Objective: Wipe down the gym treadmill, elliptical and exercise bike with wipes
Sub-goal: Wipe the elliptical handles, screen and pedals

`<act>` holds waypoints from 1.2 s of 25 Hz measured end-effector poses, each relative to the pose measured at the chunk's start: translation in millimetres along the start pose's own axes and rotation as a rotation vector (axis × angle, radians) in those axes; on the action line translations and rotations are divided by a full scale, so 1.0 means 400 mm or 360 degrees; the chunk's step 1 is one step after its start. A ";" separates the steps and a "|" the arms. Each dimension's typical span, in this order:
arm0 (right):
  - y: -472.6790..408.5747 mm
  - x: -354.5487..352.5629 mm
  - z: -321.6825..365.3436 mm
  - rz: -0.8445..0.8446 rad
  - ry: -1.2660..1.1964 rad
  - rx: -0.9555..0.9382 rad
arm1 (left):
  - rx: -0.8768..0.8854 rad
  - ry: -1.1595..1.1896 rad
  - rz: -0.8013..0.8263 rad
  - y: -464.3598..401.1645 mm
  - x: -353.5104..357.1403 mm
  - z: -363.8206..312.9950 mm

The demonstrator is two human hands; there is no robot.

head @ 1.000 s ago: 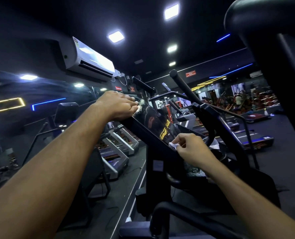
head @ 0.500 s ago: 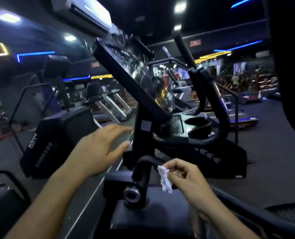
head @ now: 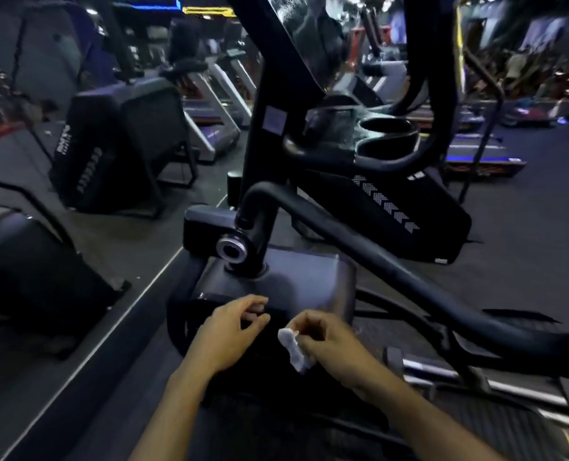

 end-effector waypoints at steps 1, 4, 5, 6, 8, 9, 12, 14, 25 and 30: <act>0.022 -0.006 -0.046 -0.0035 0.0001 0.0077 | -0.0025 0.0035 0.0058 -0.001 0.051 0.018; 0.114 -0.025 -0.168 -0.0217 -0.0160 0.0211 | -0.0038 0.0041 0.0306 -0.006 0.197 0.058; 0.161 -0.037 -0.221 -0.0312 -0.0229 0.0303 | -0.0036 0.0028 0.0419 -0.007 0.251 0.068; 0.209 -0.046 -0.275 -0.0399 -0.0310 0.0406 | -0.0031 0.0004 0.0542 -0.007 0.305 0.077; 0.310 -0.054 -0.361 -0.0575 -0.0564 0.0490 | -0.0012 -0.0040 0.0783 -0.002 0.406 0.080; 0.357 -0.053 -0.387 -0.0661 -0.0717 0.0472 | -0.0001 -0.0069 0.0881 0.000 0.449 0.073; 0.514 -0.051 -0.422 -0.0963 -0.1064 0.0339 | 0.0114 -0.0209 0.1152 0.003 0.583 0.012; 0.619 -0.059 -0.441 -0.1160 -0.1046 0.0331 | 0.0207 -0.0304 0.1266 -0.003 0.663 -0.049; 1.260 -0.215 -0.578 -0.2096 -0.0751 0.0560 | 0.0800 -0.0589 0.1730 0.017 1.176 -0.559; 1.571 -0.299 -0.617 -0.2384 -0.0667 0.0711 | 0.1019 -0.0658 0.1845 0.045 1.486 -0.822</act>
Point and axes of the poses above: each hand's wrist, its own y-axis away from the middle knuckle, its own x-axis out of the palm, z = x × y, the point moved 10 cm from there along -y, towards the middle knuckle, and after that the axes turned 13 degrees about z, right-handed, at the moved point
